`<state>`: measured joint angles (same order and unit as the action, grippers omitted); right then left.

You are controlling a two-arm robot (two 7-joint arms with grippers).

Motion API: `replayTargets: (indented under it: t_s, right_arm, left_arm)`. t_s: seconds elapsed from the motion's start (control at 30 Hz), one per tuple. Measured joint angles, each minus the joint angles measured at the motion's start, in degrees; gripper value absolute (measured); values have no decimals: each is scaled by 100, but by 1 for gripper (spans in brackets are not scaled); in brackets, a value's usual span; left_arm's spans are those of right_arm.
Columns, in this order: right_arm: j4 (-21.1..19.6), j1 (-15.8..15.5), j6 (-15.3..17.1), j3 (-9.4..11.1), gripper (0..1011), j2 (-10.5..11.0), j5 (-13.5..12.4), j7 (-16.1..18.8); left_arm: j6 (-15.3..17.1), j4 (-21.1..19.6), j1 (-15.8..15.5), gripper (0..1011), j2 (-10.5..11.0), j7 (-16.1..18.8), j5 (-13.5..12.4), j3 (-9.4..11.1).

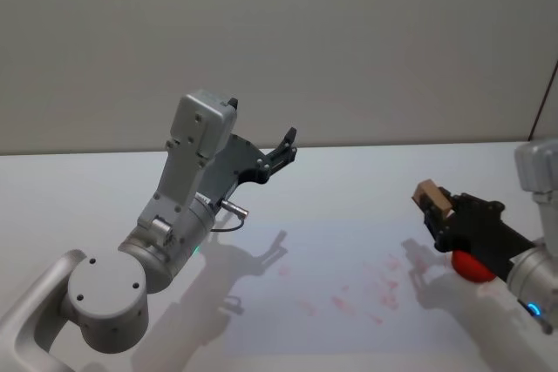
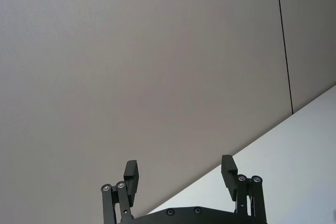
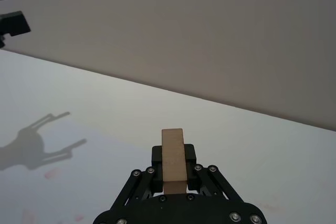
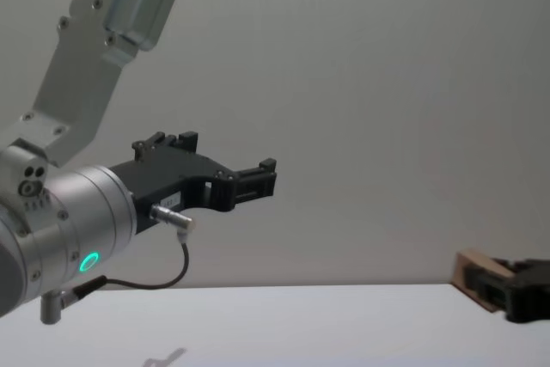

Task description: Use the one hand to pick up the stamp and affix it onto the A4 paper.

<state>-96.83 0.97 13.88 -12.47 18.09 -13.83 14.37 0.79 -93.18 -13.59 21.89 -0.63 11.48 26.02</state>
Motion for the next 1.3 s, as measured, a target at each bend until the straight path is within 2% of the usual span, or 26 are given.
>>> replayTargets:
  t_s: [0.33, 0.73, 1.07, 1.3]
  right_arm:
    - [229, 210, 44, -221, 221, -249, 283, 232]
    - [951, 580, 59, -453, 220, -576, 741, 388]
    - [1379, 766, -6, -550, 220, -720, 957, 405]
    - [1525, 814, -46, -586, 220, -761, 1045, 415]
  left_arm:
    - [0, 0, 0, 1001, 0, 0, 0, 0]
    - [0, 0, 0, 1001, 0, 0, 0, 0]
    - [0, 0, 0, 1001, 0, 0, 0, 0]
    - [0, 0, 0, 1001, 0, 0, 0, 0]
